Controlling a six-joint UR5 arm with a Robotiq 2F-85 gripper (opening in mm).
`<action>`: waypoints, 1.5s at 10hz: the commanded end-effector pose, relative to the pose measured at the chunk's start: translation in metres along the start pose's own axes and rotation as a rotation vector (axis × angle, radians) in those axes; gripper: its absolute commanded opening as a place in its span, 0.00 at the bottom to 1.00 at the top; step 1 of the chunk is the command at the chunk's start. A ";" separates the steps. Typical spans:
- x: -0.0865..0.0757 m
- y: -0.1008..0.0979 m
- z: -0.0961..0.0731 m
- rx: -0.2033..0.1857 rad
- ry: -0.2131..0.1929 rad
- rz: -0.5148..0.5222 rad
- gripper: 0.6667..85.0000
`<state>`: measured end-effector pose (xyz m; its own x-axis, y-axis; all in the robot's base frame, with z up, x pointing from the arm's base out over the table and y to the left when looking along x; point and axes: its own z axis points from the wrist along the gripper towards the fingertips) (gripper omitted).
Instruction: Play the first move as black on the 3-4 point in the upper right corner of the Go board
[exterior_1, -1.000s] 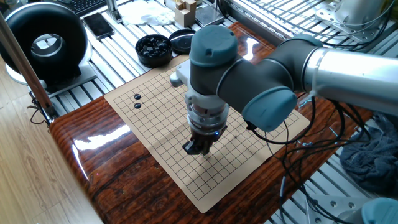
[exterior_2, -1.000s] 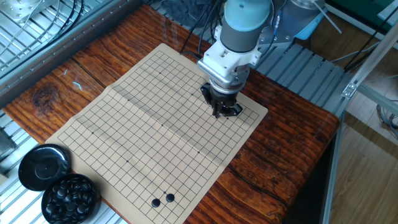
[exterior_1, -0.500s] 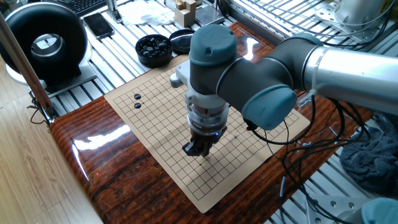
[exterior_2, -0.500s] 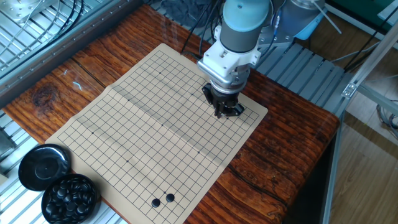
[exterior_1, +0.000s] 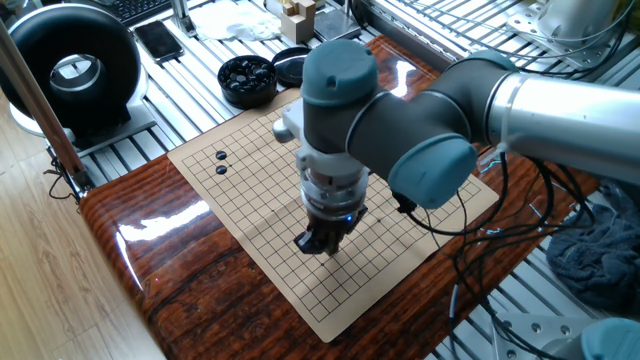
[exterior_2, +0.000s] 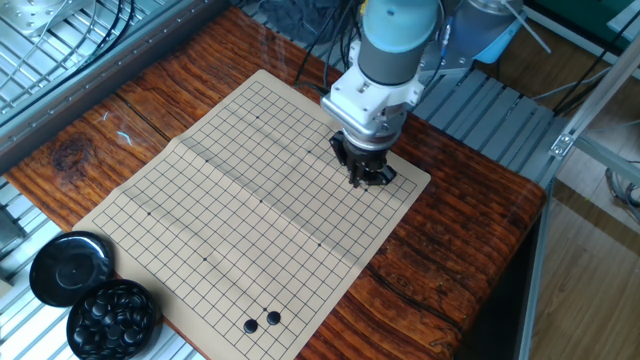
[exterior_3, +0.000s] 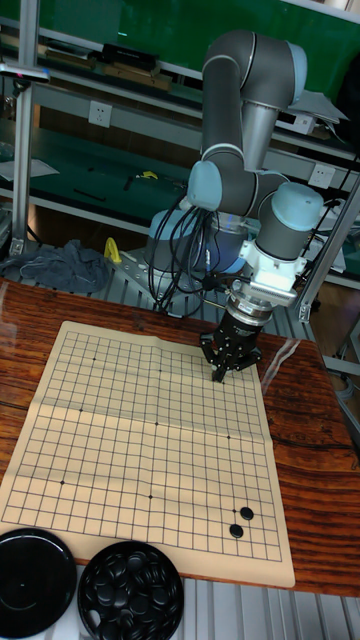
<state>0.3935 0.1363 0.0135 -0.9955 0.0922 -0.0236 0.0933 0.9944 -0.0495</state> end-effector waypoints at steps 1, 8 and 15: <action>0.002 0.010 0.001 0.014 -0.008 0.034 0.01; -0.005 0.023 0.001 -0.015 -0.025 0.110 0.01; 0.000 0.033 0.014 -0.026 -0.003 0.167 0.01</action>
<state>0.3979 0.1620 0.0030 -0.9718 0.2322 -0.0405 0.2334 0.9719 -0.0302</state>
